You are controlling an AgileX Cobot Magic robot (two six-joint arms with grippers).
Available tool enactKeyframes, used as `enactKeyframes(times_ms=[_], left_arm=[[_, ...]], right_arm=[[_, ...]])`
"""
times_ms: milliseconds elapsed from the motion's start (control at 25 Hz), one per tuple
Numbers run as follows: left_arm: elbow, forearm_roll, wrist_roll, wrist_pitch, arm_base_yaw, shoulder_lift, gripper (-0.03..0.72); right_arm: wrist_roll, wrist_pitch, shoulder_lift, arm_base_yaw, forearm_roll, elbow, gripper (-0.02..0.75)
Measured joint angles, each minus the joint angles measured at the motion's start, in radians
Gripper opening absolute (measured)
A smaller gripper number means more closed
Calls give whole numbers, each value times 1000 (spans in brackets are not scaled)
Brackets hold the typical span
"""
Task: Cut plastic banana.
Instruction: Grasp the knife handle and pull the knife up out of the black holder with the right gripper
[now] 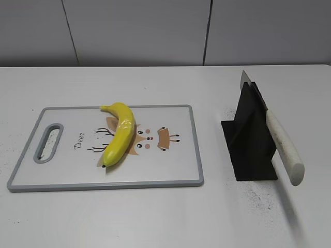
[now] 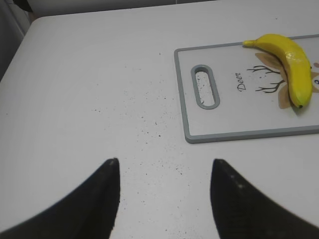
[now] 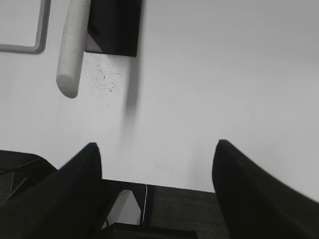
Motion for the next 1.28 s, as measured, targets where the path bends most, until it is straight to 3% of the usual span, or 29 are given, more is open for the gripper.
enactKeyframes(times_ms=[480, 720, 1280], left_arm=[[0, 0, 0, 0, 0, 0, 553], [0, 0, 0, 0, 0, 0, 553], [0, 0, 0, 0, 0, 0, 553]], right_arm=[[197, 3, 283, 271, -66, -116, 525], [242, -4, 447, 279, -59, -181, 525], [244, -176, 764, 280, 3, -184, 525]])
